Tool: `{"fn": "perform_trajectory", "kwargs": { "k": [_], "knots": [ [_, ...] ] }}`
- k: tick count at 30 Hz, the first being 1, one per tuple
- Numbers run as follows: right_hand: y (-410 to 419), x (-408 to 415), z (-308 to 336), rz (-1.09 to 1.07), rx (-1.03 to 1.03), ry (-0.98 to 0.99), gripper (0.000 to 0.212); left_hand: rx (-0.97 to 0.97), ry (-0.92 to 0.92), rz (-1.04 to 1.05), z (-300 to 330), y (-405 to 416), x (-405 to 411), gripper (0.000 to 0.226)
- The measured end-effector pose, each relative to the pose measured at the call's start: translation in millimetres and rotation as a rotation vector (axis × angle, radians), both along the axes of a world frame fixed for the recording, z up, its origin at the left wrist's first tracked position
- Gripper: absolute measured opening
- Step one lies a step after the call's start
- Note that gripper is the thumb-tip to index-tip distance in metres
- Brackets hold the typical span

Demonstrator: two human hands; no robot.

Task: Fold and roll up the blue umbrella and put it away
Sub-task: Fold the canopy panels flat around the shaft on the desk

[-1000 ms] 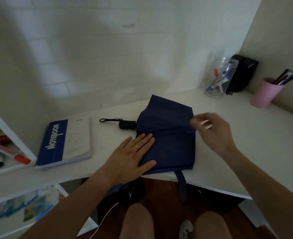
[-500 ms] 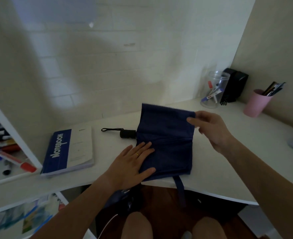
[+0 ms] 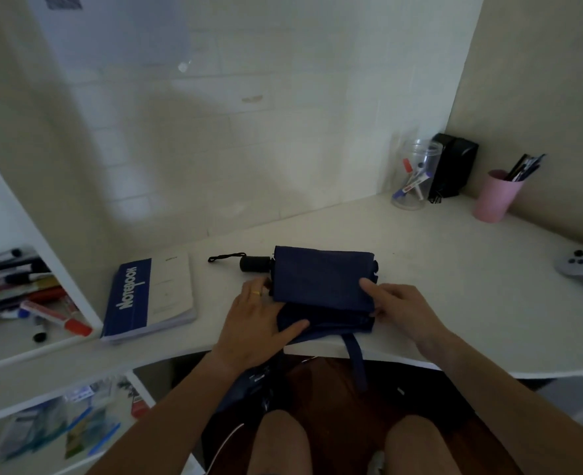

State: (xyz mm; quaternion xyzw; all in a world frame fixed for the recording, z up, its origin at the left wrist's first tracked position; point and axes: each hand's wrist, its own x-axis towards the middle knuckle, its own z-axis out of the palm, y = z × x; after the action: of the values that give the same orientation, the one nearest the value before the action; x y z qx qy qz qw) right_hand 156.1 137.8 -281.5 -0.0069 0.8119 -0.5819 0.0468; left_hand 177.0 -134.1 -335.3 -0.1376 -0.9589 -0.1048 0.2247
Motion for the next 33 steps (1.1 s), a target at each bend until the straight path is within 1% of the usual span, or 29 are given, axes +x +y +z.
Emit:
{"fn": "perform_trajectory", "kwargs": {
  "k": [1,2,3,5,6,7,8,10,11,13,16,18,20,24,28,30,32,33],
  "knots": [
    [-3,-3,-1,-0.045,0.039,-0.002,0.052,0.030,-0.015,0.035,2,1,2,0.067],
    [-5,-5,-3,-0.077,0.088,0.005,0.051,0.106,-0.062,0.060,4,3,3,0.068],
    [-7,-6,-6,-0.096,0.128,0.009,0.049,0.255,-0.163,0.080,7,3,3,0.070],
    [-9,-6,-8,-0.116,0.181,0.004,0.044,0.738,-0.380,0.103,21,7,4,0.069],
    [-9,-5,-8,-0.116,0.196,0.004,0.041,0.912,-0.380,0.109,27,9,2,0.069],
    [-9,-4,-9,-0.110,0.210,0.008,0.040,0.981,-0.332,0.139,32,12,-1,0.069],
    [-8,-3,-9,-0.107,0.220,0.013,0.039,0.967,-0.285,0.198,39,17,-4,0.066],
    [-7,-3,-8,-0.096,0.228,0.005,0.039,0.866,-0.176,0.307,48,25,-7,0.056],
    [-7,-3,-8,-0.090,0.223,-0.006,0.038,0.857,-0.140,0.304,49,29,-10,0.049],
    [-5,-4,-7,-0.079,0.210,-0.024,0.034,0.865,-0.136,0.222,47,32,-14,0.038],
    [-6,-6,-5,-0.073,0.161,-0.005,0.035,0.743,-0.193,0.085,35,27,-16,0.039],
    [-7,-7,-4,-0.059,0.158,0.019,0.039,0.656,-0.207,0.075,30,25,-16,0.031],
    [-7,-8,-5,-0.034,0.196,0.039,0.043,0.614,-0.188,0.077,27,22,-16,0.025],
    [-2,-6,-7,-0.005,0.170,-0.016,0.052,0.608,-0.222,0.045,26,16,-17,0.027],
    [1,-6,-7,0.009,0.294,0.025,0.054,0.551,-0.236,0.019,26,13,-16,0.029],
    [0,-6,-9,-0.007,0.363,0.092,0.046,0.517,-0.237,0.000,29,14,-16,0.030],
    [0,-4,-13,-0.032,0.366,0.154,0.029,0.490,-0.255,-0.019,27,13,-17,0.032],
    [0,-3,-15,-0.041,0.338,0.171,0.030,0.484,-0.271,-0.022,25,11,-18,0.033]
  ]
}}
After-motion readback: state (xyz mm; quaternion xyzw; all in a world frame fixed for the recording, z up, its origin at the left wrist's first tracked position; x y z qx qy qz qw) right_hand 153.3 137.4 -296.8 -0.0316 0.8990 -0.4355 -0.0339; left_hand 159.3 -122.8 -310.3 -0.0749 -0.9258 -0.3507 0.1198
